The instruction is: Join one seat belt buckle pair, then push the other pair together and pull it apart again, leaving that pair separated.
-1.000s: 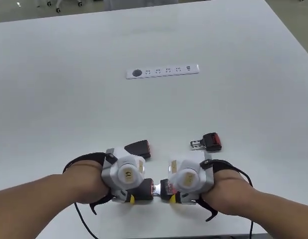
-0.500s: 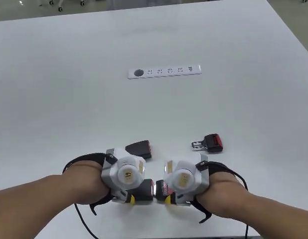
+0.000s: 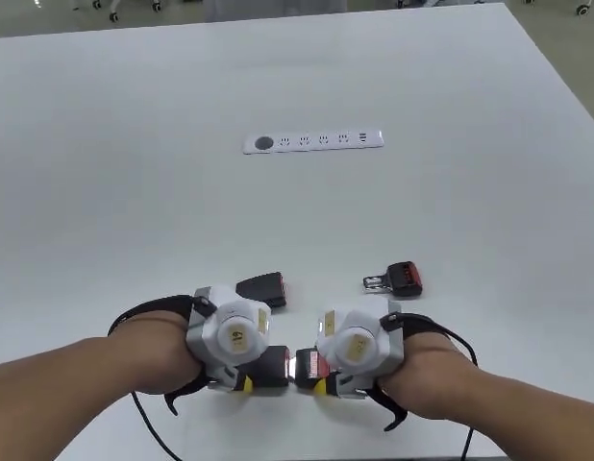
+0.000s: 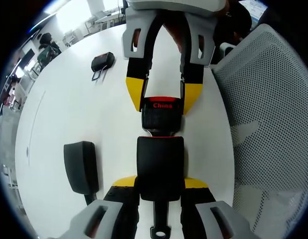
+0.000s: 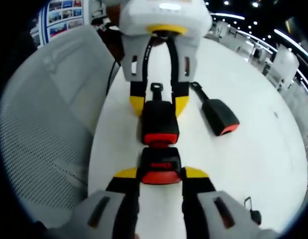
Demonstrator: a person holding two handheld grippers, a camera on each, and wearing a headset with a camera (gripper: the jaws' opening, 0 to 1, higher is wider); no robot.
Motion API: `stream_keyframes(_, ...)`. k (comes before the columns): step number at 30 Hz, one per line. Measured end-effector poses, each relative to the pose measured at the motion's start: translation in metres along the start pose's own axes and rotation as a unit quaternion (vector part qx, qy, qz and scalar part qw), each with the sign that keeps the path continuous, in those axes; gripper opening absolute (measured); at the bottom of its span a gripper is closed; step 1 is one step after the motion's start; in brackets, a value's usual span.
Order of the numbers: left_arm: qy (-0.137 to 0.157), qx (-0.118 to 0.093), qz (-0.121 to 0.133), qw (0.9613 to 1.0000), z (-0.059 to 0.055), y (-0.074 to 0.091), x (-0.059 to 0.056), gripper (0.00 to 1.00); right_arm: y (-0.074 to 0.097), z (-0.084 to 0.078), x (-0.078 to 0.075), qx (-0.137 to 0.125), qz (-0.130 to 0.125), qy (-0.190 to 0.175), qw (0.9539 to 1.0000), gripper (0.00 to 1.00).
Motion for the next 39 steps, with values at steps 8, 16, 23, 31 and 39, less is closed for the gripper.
stream_keyframes(8, 0.006, 0.001, -0.003, 1.0000, 0.000, 0.000, 0.001, 0.33, -0.001, 0.001, -0.002, 0.006, 0.011, 0.004, 0.9999, 0.31)
stream_keyframes(16, 0.016, 0.004, 0.000, 0.9999, 0.000, 0.000, 0.001, 0.34, -0.002, 0.002, -0.002, 0.008, 0.015, 0.009, 0.9998, 0.33)
stream_keyframes(23, 0.016, 0.015, 0.006, 0.9997, 0.001, 0.001, 0.002, 0.34, -0.002, 0.003, -0.002, 0.016, 0.015, 0.008, 0.9997, 0.34)
stream_keyframes(31, 0.037, -0.030, 0.024, 0.9986, 0.017, 0.025, 0.005, 0.33, 0.014, 0.016, -0.004, -0.011, 0.006, -0.003, 0.9999, 0.34)
stream_keyframes(39, 0.035, -0.066, 0.073, 0.9945, 0.029, 0.050, 0.036, 0.36, 0.035, 0.024, -0.023, -0.033, -0.016, -0.004, 0.9993, 0.34)
Point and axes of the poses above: the centre of the closed fingertips' face, and the gripper's own axes: y roughly backward along the fingers, x roughly to its left, z roughly out of its top, the point moved 3 cm from there along y, roughly backward along the fingers, and after that the axes turned 6 degrees about -y, right-handed, at the moved point
